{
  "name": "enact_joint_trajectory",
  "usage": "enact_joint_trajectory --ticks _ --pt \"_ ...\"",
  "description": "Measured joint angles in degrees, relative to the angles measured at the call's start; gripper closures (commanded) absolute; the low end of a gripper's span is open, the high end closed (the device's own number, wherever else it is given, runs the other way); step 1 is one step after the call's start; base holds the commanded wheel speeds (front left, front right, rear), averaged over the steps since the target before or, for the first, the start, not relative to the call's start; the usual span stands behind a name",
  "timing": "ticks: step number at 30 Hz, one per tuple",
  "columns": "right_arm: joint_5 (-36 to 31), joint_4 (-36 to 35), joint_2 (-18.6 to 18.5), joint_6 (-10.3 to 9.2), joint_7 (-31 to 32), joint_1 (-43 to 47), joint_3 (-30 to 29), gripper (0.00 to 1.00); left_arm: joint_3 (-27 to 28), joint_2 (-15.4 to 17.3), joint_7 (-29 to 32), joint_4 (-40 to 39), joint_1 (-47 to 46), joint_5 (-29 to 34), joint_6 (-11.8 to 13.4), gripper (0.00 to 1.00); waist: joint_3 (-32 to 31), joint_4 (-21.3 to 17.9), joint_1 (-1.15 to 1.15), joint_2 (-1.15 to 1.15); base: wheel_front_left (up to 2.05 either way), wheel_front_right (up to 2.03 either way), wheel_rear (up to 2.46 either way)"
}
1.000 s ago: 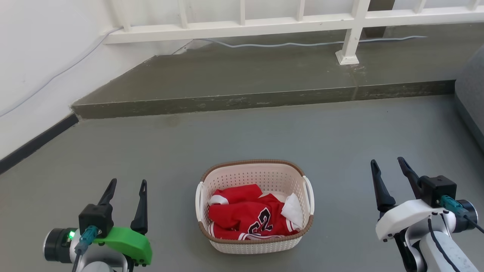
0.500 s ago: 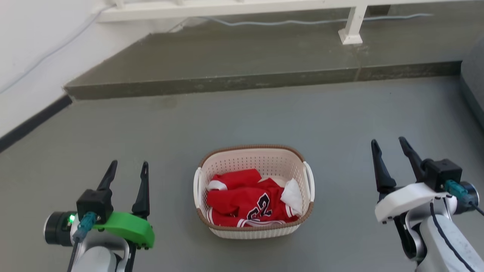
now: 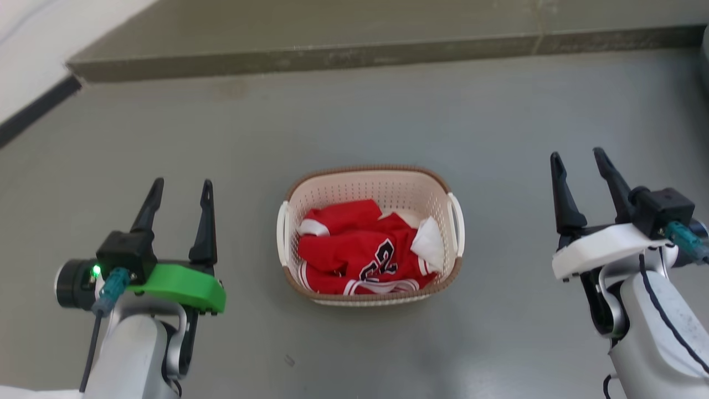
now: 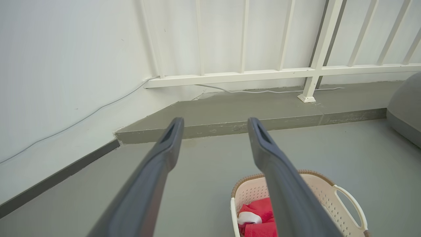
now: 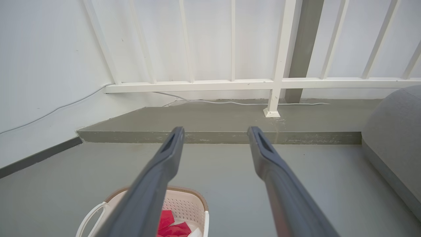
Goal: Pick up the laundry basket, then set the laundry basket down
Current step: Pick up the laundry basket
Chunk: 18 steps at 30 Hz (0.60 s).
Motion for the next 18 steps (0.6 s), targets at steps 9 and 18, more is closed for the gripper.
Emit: enact_joint_trajectory --ticks 9,18 --pt "0.00 0.23 0.00 0.59 -0.09 -4.19 -0.33 0.00 0.04 -0.18 0.00 -0.02 -4.54 0.01 -0.21 0.00 6.49 0.06 0.00 0.00 0.00 0.00 0.00" --pt "0.03 2.12 0.42 1.21 -0.32 -8.82 -0.48 0.00 -0.87 -0.75 0.10 1.82 -9.33 -0.01 -1.80 0.00 13.09 0.04 0.00 0.00 0.00 0.00 0.00"
